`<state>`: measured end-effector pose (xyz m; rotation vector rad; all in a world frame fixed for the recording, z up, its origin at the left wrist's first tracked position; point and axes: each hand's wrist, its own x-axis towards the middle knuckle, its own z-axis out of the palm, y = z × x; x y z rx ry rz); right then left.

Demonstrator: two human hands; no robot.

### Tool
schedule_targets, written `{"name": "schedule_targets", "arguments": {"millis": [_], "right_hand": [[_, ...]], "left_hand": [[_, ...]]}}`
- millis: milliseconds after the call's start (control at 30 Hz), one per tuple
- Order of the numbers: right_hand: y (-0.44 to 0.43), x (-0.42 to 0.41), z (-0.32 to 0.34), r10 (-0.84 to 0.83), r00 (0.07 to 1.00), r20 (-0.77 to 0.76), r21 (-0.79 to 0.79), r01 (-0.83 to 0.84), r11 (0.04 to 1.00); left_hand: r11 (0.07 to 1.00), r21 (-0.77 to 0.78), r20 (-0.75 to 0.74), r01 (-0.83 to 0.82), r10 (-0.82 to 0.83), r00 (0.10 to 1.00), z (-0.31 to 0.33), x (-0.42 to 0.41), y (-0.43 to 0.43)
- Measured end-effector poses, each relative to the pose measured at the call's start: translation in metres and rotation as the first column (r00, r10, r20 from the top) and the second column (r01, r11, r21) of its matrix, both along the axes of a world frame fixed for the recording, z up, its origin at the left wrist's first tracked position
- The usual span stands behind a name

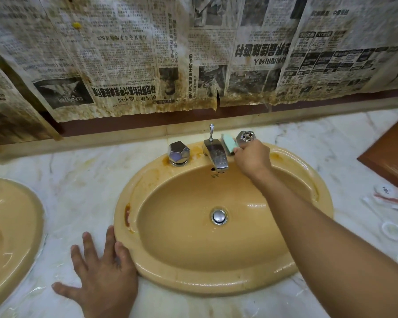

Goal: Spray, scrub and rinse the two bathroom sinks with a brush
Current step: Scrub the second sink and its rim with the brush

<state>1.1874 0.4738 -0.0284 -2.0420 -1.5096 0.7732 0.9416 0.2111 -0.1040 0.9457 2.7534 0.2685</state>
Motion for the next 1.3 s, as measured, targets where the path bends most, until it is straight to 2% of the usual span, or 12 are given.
{"name": "schedule_targets", "arguments": {"millis": [133,433,633,767,1000,1167,1300], "right_hand": [[-0.044,0.016,0.0,0.028,0.998,0.055,0.003,-0.028,1.0],[0.026,-0.022,0.022,0.136,0.967,0.216,-0.033,-0.132,0.991],[-0.005,0.0,0.003,0.171,0.945,0.279,-0.026,-0.17,0.985],[-0.017,0.014,-0.009,0.121,0.959,0.256,-0.016,-0.121,0.993],[0.038,-0.01,0.003,0.128,0.979,0.159,-0.01,-0.129,0.992],[0.005,0.016,0.005,0.172,0.982,0.075,-0.004,-0.172,0.985],[-0.012,0.021,0.004,0.193,0.971,0.138,-0.007,-0.194,0.981]], "left_hand": [[1.0,0.013,-0.014,-0.026,0.026,1.0,-0.001,0.0,0.001],[0.999,0.034,-0.019,-0.01,0.011,1.0,-0.001,0.001,0.001],[0.999,0.04,-0.036,-0.015,0.017,0.999,-0.005,-0.001,0.0],[1.0,0.024,-0.036,-0.008,0.009,0.999,-0.006,-0.003,0.001],[0.998,0.055,-0.05,-0.026,0.029,0.998,-0.006,-0.002,0.002],[0.998,0.054,-0.054,-0.029,0.032,0.998,-0.01,-0.003,0.002],[0.996,0.082,-0.057,-0.04,0.045,0.997,-0.008,-0.001,0.005]]}}
